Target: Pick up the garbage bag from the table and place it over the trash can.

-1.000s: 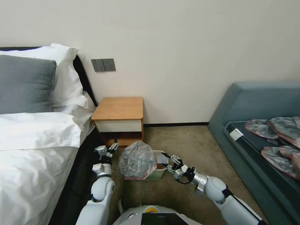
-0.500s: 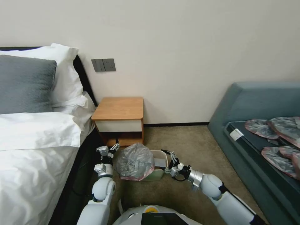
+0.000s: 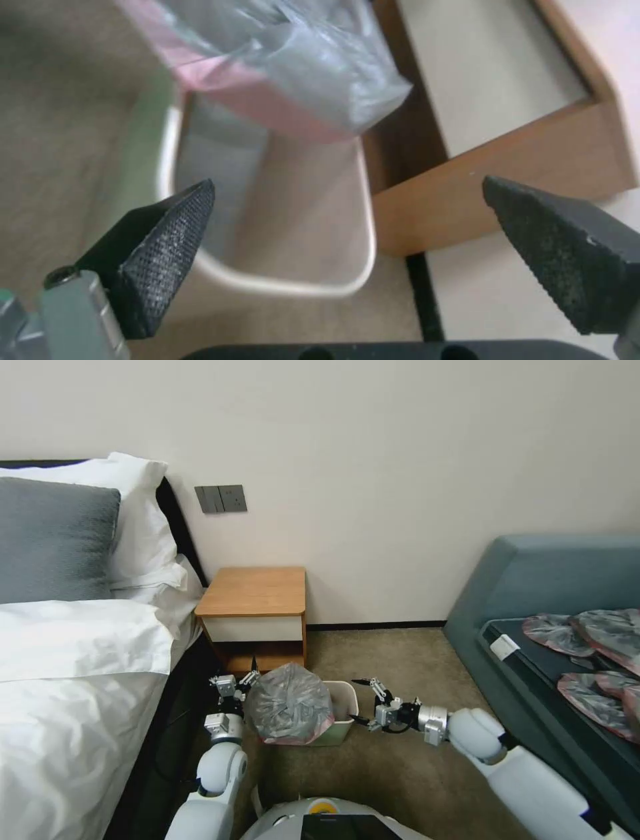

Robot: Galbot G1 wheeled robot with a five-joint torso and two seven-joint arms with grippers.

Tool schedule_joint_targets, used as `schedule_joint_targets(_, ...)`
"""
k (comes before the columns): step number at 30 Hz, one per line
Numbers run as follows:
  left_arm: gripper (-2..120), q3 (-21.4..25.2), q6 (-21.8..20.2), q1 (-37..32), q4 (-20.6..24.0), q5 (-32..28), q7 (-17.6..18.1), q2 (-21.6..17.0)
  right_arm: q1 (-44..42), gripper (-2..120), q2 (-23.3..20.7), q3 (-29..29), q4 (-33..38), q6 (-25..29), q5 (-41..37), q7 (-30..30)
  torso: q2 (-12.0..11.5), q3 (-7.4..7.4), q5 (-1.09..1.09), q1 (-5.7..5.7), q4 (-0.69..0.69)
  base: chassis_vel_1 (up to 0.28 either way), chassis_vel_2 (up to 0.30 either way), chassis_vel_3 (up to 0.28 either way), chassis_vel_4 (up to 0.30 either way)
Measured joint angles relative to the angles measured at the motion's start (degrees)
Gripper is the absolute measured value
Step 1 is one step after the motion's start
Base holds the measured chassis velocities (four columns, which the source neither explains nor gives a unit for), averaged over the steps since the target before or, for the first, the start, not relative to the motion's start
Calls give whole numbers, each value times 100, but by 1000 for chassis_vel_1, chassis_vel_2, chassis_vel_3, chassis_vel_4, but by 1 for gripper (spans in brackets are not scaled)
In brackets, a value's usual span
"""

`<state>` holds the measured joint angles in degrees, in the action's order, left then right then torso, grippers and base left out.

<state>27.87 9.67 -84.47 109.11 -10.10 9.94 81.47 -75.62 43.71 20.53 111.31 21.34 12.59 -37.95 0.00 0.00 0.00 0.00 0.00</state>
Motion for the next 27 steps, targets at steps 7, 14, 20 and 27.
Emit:
schedule_joint_targets(7, 98, -14, -104, -128, 139, -59, -192, -246, -101, 100, -6, 472, 56, -27, -332, -1146, 0, 0, 0, 0, 0, 0, 0, 0, 0)
schedule_joint_targets(14, 98, -53, -365, -329, 547, -370, -319, -435, -179, 100, -5, 992, 241, 139, -370, -1919, 0, 0, -2, 0, 0, 0, 0, 0, 0)
schedule_joint_targets(20, 98, -81, -1437, -799, 1436, -998, -747, -882, -307, 100, 511, 1617, 357, 449, -423, -1987, 0, 0, 0, 0, 1, 0, 0, 0, 0)
schedule_joint_targets(27, 95, -42, -2448, -1130, 2021, -1231, -972, -1082, -542, 100, 1546, 2142, 509, 859, -514, -1990, 0, 0, 1, 0, -2, 0, 0, 0, 0)
